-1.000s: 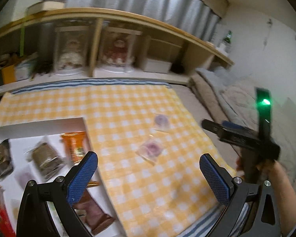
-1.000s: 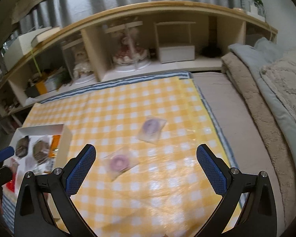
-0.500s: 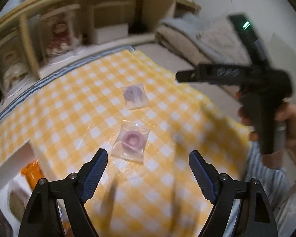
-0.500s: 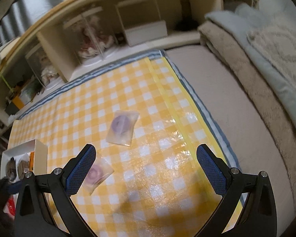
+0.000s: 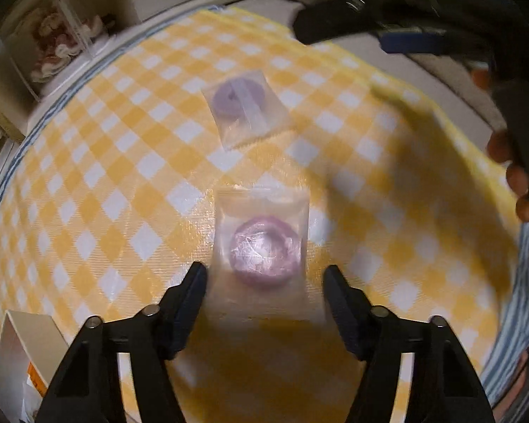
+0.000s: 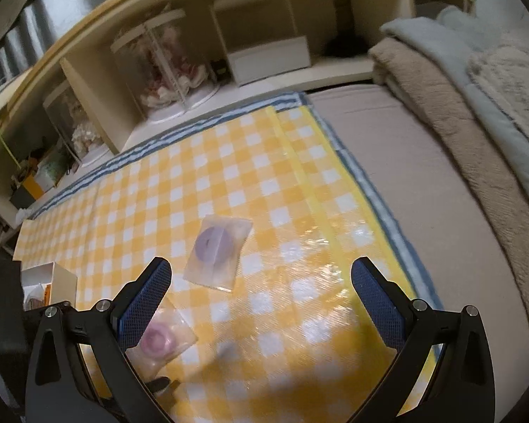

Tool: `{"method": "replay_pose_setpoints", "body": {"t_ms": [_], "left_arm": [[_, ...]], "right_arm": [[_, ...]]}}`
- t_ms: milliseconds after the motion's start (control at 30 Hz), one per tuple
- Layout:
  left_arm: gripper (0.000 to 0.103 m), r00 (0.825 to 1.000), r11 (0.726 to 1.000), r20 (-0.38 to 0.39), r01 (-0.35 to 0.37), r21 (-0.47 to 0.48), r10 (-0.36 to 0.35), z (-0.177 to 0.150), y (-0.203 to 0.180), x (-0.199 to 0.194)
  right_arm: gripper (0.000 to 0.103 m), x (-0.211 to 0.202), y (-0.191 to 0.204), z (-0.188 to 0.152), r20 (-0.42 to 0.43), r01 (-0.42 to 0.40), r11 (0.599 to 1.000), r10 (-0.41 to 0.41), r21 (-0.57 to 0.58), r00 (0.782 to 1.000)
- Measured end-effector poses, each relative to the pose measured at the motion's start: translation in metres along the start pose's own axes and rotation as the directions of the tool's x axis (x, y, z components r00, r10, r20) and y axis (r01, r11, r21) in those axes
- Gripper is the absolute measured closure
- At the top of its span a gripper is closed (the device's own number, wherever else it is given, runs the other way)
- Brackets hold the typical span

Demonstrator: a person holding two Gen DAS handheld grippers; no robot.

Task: Organize snacks
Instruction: 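Grasp a pink ring packet with the left gripper while the right gripper grasps another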

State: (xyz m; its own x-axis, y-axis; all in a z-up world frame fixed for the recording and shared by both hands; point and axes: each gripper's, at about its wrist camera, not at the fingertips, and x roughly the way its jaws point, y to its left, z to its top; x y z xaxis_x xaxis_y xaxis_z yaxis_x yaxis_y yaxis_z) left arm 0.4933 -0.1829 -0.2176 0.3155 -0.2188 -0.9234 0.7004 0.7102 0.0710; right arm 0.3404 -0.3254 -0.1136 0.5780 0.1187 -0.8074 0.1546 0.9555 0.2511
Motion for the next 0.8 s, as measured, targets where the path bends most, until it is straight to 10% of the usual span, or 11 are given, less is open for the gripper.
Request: {"method": "replay_pose_setpoints", "body": {"t_ms": [500,800], "left_arm": [[0.053,1.0,0.997,0.013,0.013,-0.081,-0.012,-0.001,0.012,0.003],[0.055,0.999,0.993,-0.032,-0.011,-0.116,0.008,-0.016,0.036,-0.01]], "right_arm": [[0.002,0.039,0.006,0.003,-0.099,-0.07,0.992,0.081,0.107,0.992],[0.028,0.072,0.021,-0.006,-0.109,-0.037,0.974,0.062,0.221,0.992]]}}
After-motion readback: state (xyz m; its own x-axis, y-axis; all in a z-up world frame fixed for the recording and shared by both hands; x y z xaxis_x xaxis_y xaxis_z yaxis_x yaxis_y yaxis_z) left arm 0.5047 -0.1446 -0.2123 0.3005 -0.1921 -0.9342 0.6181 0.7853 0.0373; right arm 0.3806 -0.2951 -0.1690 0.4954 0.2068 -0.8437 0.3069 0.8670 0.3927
